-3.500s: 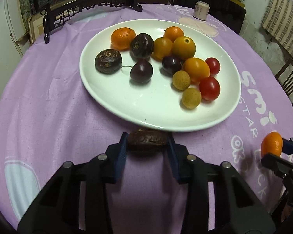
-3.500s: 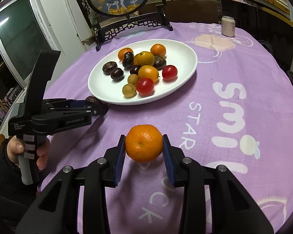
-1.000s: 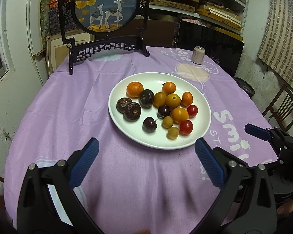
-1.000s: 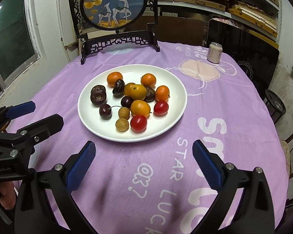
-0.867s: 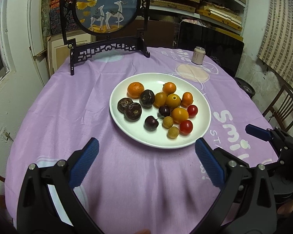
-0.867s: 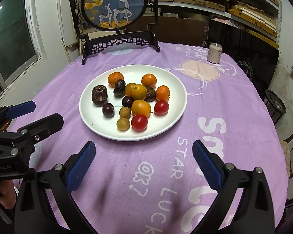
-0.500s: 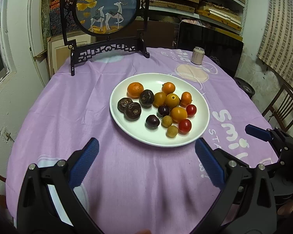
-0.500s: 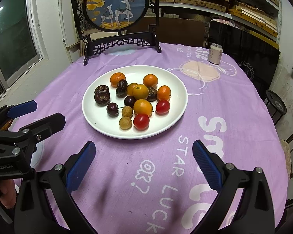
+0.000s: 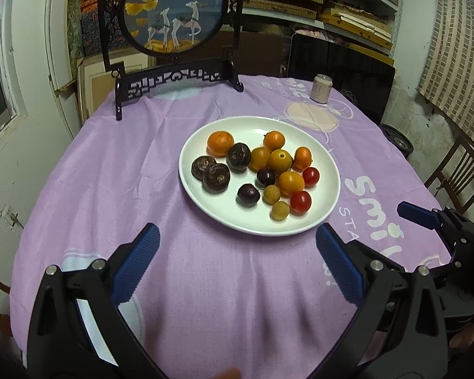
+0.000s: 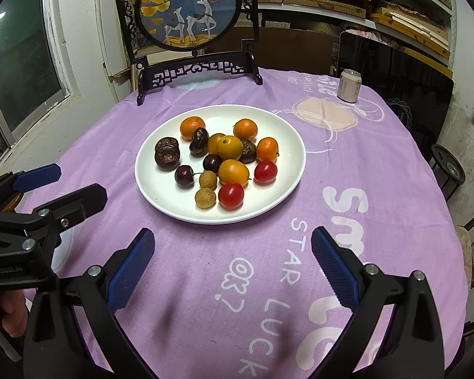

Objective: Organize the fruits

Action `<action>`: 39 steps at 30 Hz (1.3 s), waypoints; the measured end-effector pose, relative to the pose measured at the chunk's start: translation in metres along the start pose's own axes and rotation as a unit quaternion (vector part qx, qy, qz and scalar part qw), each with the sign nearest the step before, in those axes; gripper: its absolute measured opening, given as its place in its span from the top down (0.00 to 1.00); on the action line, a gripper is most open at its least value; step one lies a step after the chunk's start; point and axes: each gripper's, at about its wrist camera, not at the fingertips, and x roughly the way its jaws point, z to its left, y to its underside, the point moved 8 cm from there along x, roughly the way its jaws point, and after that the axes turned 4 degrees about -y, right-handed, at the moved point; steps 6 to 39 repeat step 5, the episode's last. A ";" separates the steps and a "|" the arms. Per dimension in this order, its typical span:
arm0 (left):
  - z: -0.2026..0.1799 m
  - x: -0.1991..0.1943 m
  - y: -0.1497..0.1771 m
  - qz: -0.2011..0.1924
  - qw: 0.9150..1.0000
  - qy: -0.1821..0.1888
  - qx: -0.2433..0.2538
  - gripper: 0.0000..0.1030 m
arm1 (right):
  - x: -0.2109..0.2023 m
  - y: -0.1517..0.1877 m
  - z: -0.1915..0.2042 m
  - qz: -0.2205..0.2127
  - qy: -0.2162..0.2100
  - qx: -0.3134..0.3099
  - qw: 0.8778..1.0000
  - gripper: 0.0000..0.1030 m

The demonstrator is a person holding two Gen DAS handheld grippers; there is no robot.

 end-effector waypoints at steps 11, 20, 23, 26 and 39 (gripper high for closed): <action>0.000 0.002 0.000 0.002 1.000 0.001 0.001 0.02 | 0.001 0.002 0.001 0.002 -0.001 0.001 1.000 0.03; 0.000 0.002 0.000 0.002 1.000 0.001 0.001 0.02 | 0.001 0.002 0.001 0.002 -0.001 0.001 1.000 0.03; 0.000 0.002 0.000 0.002 1.000 0.001 0.001 0.02 | 0.001 0.002 0.001 0.002 -0.001 0.001 1.000 0.03; 0.000 0.002 0.000 0.002 1.000 0.001 0.001 0.02 | 0.001 0.002 0.001 0.002 -0.001 0.001 1.000 0.03; 0.000 0.002 0.000 0.002 1.000 0.001 0.001 0.02 | 0.001 0.002 0.001 0.002 -0.001 0.001 1.000 0.03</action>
